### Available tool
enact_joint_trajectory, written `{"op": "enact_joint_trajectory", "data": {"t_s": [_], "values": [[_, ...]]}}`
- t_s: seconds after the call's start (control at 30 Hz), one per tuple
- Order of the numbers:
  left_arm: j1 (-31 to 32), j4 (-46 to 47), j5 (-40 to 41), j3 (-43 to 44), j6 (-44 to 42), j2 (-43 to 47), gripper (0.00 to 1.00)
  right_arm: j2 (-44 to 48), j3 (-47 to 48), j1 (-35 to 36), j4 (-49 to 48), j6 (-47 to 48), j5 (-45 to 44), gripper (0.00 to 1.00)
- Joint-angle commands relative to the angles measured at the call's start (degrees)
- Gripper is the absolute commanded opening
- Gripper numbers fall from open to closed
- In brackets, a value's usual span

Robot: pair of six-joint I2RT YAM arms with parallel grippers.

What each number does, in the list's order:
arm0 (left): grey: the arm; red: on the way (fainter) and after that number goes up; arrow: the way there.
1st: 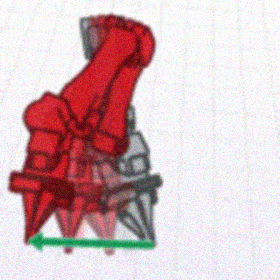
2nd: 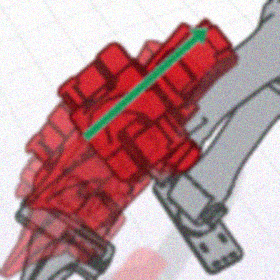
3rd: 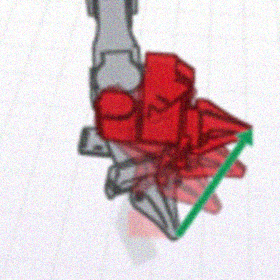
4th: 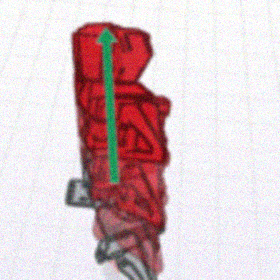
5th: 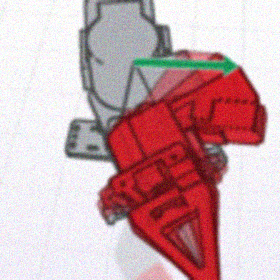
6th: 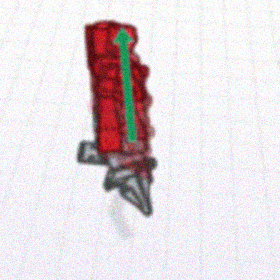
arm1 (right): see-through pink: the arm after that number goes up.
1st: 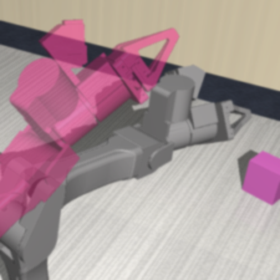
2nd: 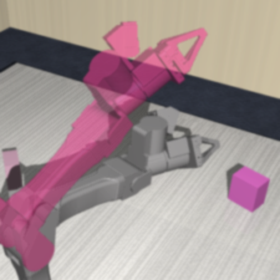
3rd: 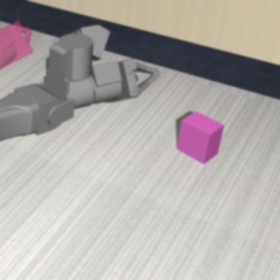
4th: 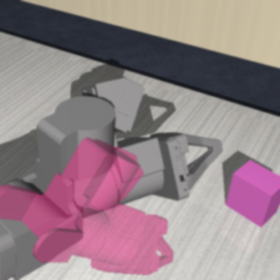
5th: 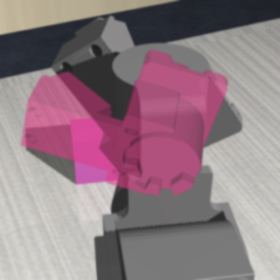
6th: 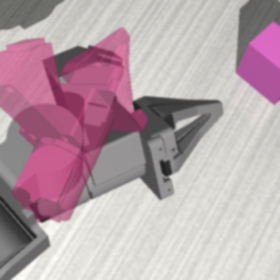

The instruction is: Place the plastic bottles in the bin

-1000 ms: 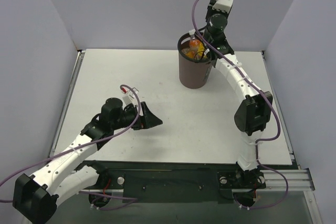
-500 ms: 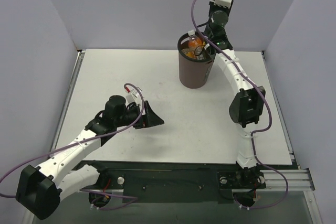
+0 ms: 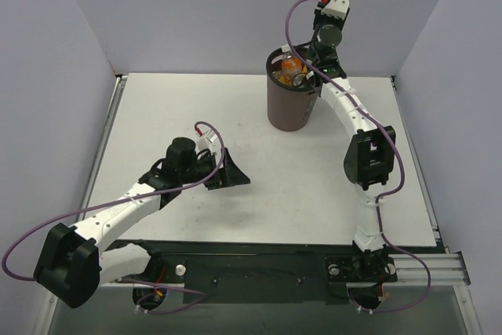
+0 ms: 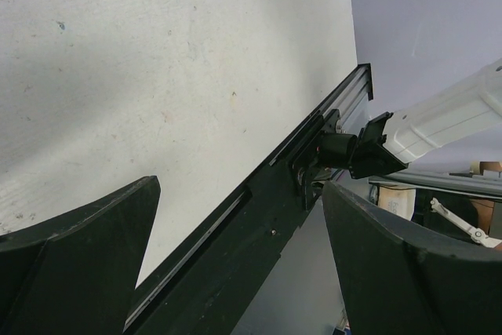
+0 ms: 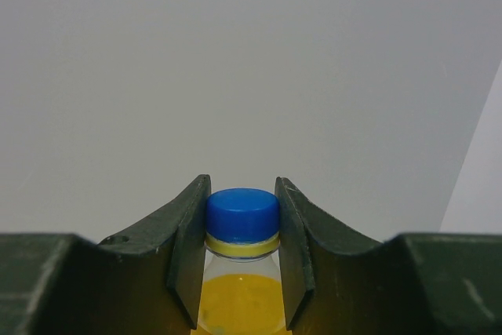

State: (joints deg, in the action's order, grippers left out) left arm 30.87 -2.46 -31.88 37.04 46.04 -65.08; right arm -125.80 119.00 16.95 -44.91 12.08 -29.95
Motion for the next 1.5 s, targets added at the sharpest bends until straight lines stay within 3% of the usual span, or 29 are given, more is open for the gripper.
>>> {"op": "enact_joint_trajectory", "data": {"t_s": [0.0, 0.23, 0.37, 0.53, 0.73, 1.0, 1.07, 1.23, 1.47], "values": [[-0.5, 4.6, -2.0, 3.2, -0.3, -0.4, 0.96, 1.4, -2.8, 0.5, -2.2, -1.4, 0.4, 0.0], [-0.5, 5.1, -2.0, 2.6, -0.3, -0.2, 0.96, 4.1, -6.7, 0.9, -6.9, -1.6, 7.3, 0.0], [-0.6, 5.1, -2.0, 2.5, -0.3, -0.2, 0.96, 2.9, -13.3, 1.0, -25.1, 1.5, 13.6, 0.0], [-0.6, 5.0, -2.1, 1.7, -0.5, 0.3, 0.96, 1.4, -18.2, 1.0, -32.7, 7.6, 18.8, 0.0], [-0.8, 5.2, -2.1, 1.0, -0.5, 0.6, 0.96, 4.2, -24.6, 1.1, -37.0, 3.0, 22.2, 0.0], [-1.1, 5.8, -2.5, 0.4, -0.4, 0.3, 0.96, 7.6, -32.2, 3.0, -40.6, -1.0, 20.0, 0.0], [-1.1, 5.8, -2.7, 0.0, -0.5, 0.7, 0.96, 8.9, -34.5, 3.8, -40.6, -0.7, 20.1, 0.07], [-1.1, 5.8, -2.7, -1.1, -0.3, 2.2, 0.96, 13.5, -39.5, 5.6, -41.1, -0.7, 20.5, 0.37], [-1.1, 5.6, -2.0, -3.2, 0.2, 4.9, 0.96, 19.0, -42.3, 6.6, -40.1, -2.8, 20.6, 0.48]]}}
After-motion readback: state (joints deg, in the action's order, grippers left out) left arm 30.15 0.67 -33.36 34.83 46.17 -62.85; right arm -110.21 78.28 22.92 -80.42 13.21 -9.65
